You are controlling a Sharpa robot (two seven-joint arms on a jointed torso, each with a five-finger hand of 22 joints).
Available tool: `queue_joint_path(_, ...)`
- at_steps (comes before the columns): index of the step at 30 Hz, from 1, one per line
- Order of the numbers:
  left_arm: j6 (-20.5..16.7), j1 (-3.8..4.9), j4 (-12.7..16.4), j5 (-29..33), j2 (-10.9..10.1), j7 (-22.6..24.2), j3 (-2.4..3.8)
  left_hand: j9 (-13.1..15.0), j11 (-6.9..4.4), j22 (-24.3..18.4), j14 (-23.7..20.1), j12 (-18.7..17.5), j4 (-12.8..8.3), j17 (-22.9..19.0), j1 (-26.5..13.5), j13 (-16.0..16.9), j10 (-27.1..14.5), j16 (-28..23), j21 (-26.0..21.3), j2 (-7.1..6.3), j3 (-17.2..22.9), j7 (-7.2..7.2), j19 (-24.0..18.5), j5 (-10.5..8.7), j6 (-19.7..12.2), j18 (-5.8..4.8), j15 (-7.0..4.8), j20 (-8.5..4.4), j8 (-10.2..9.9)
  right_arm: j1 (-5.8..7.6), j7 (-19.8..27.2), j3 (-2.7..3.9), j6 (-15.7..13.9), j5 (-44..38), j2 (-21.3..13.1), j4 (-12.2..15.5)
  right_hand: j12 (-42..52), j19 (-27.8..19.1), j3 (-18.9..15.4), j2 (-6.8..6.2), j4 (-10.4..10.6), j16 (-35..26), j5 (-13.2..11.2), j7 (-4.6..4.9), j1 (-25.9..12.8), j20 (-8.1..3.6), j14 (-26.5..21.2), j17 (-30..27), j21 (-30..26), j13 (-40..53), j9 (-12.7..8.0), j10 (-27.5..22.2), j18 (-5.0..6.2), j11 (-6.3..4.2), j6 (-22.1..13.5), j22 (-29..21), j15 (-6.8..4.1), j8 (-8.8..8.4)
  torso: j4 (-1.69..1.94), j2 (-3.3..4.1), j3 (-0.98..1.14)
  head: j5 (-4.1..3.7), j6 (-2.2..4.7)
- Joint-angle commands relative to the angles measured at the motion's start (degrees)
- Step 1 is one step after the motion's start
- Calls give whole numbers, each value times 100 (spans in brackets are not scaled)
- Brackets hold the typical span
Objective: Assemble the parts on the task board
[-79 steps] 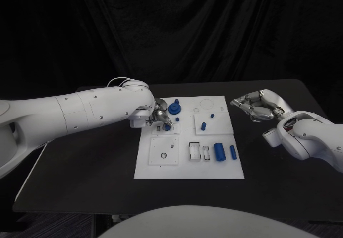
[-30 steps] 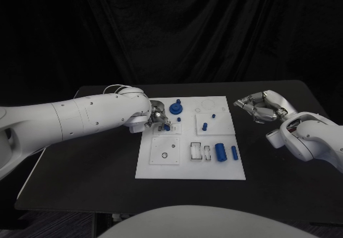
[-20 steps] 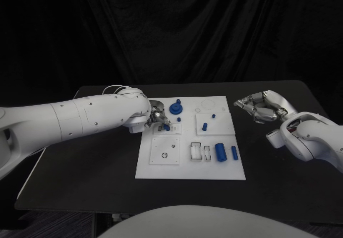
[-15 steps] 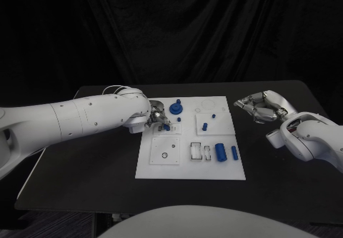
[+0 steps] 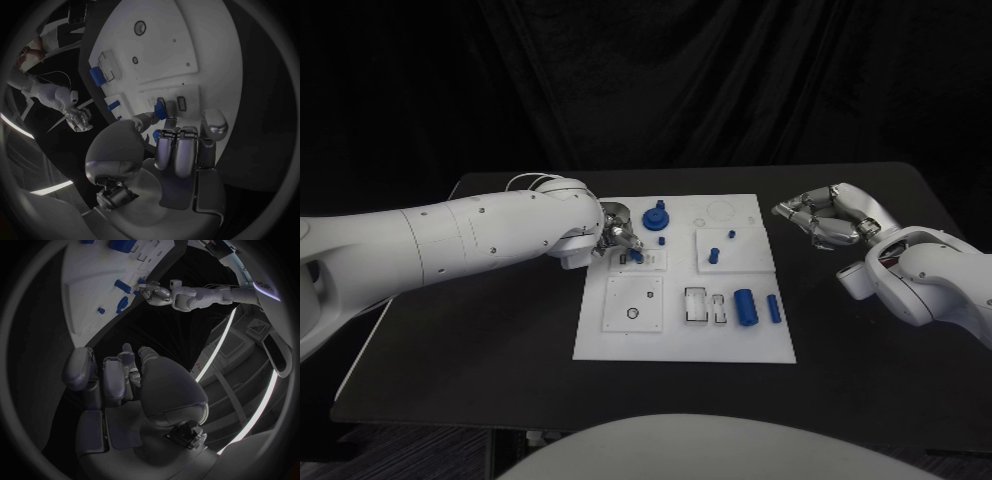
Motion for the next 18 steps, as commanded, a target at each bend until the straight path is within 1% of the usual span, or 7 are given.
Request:
queue_joint_path(1, -56, -32, -14, -11, -14, 28, -17, -18, -36, -25, 524, -31, -3, 1397, -62, 1397, 466, 8, -56, 24, 1, -39, 16, -124, -12, -71, -39, 11, -50, -17, -84, 4, 50, -21, 3, -4, -24, -25, 6, -3, -13, -24, 17, -10, 47, 2, -18, -5, -33, -5, -9, 0, -24, -8, 38, 543, 0, -37, -3, 4, -1, 2, 0)
queue_joint_path(2, -52, -32, -14, -11, -15, 28, -17, -36, -33, -29, 523, -38, 78, 1394, -133, 1392, 460, 7, -75, 35, -83, -39, 17, -435, 5, -72, -34, 16, -96, -17, -85, 4, 51, -21, 3, -5, -24, -25, 6, -3, -13, -24, 17, -10, 47, 2, -18, -5, -33, -5, -9, 0, -24, -8, 38, 543, 0, -37, -2, 5, -1, 0, 0)
queue_joint_path(3, -47, -33, -15, -11, -16, 27, -17, -43, -32, -28, 519, -38, 106, 1387, -155, 1392, 460, 5, -81, 37, -119, -39, 20, -526, 14, -72, -33, 16, -113, -17, -85, 4, 53, -21, 4, -5, -24, -25, 6, -3, -13, -24, 17, -10, 47, 2, -18, -5, -33, -5, -9, 0, -24, -8, 38, 543, 0, -37, 0, 4, -1, -2, 0)
queue_joint_path(5, -25, -34, -16, -11, -19, 19, -17, -76, -24, -45, 506, -52, 254, 1367, -258, 1381, 446, -2, -118, 43, -292, -32, 12, -855, 44, -67, -27, 22, -186, -18, -90, 4, 58, -21, 5, -7, -24, -25, 6, -3, -13, -24, 17, -10, 47, 2, -18, -5, -33, -5, -9, 0, -24, -8, 38, 543, 0, -37, 4, 1, 1, -5, 0)
queue_joint_path(7, -14, -35, -17, -11, -21, 13, -17, -98, -19, -51, 501, -57, 335, 1360, -295, 1378, 442, -5, -138, 48, -397, -28, 10, -974, 62, -64, -25, 24, -231, -18, -93, 4, 61, -21, 5, -7, -22, -23, 7, -7, -10, -21, 18, -8, 52, 2, -17, -1, -27, -5, -10, 2, -26, -7, 36, 546, 0, -39, 3, 0, 3, -3, 0)
queue_joint_path(10, 5, -38, -19, -11, -26, 4, -17, -133, -12, -54, 492, -68, 458, 1346, -352, 1370, 432, -10, -162, 48, -550, -20, 10, -1089, 86, -62, -19, 29, -291, -18, -100, 4, 67, -21, 5, -9, -22, -23, 7, -7, -10, -21, 18, -8, 52, 2, -17, -1, -27, -5, -10, 2, -26, -7, 36, 546, 0, -39, 0, 2, 4, -2, 0)
queue_joint_path(18, 54, -46, 3, -11, -39, -7, -17, -151, -10, -80, 476, -83, 474, 1321, -335, 1358, 417, -18, -189, 35, -609, -21, -10, -1115, 86, -55, -17, 30, -325, -19, -106, 4, 75, -21, 3, -16, -23, -27, 6, -12, -9, -24, 18, -7, 54, 2, -19, -6, -35, -8, -10, 1, -24, -6, 35, 544, 0, -40, -5, -1, 1, 4, 0)
